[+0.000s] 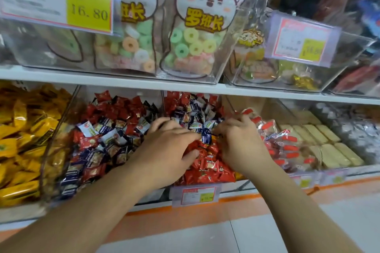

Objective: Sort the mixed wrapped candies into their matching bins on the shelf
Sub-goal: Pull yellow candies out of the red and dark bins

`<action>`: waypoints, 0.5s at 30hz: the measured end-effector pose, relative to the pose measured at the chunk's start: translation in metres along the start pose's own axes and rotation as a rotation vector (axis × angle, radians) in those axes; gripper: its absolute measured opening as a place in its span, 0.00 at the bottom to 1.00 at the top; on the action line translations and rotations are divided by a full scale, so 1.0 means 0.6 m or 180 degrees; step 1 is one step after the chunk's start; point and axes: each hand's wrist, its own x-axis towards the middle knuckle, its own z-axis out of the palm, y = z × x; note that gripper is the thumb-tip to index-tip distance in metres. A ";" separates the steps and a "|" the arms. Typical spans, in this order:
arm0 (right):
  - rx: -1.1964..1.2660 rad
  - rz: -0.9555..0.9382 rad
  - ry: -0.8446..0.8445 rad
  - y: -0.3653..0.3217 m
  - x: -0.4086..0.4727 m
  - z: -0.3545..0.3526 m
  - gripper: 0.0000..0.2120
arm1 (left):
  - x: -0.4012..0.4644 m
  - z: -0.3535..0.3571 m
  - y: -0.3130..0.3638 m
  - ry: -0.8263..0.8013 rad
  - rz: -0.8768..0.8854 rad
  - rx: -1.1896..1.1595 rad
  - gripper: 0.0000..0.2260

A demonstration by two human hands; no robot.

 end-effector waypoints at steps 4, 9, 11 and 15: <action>-0.0138 -0.0027 -0.0020 -0.003 0.003 0.001 0.08 | 0.000 -0.002 0.002 -0.0023 -0.0017 -0.0011 0.19; 0.0809 0.0360 -0.0109 0.000 0.000 -0.004 0.11 | -0.003 -0.002 0.001 -0.0031 -0.0034 -0.0034 0.18; 0.1071 0.0474 -0.0145 0.000 -0.001 -0.011 0.12 | -0.005 -0.003 0.001 -0.0021 -0.0052 -0.0072 0.18; 0.1585 0.0901 0.0051 0.000 -0.012 -0.040 0.10 | -0.006 -0.004 0.000 0.0061 -0.0079 -0.0258 0.17</action>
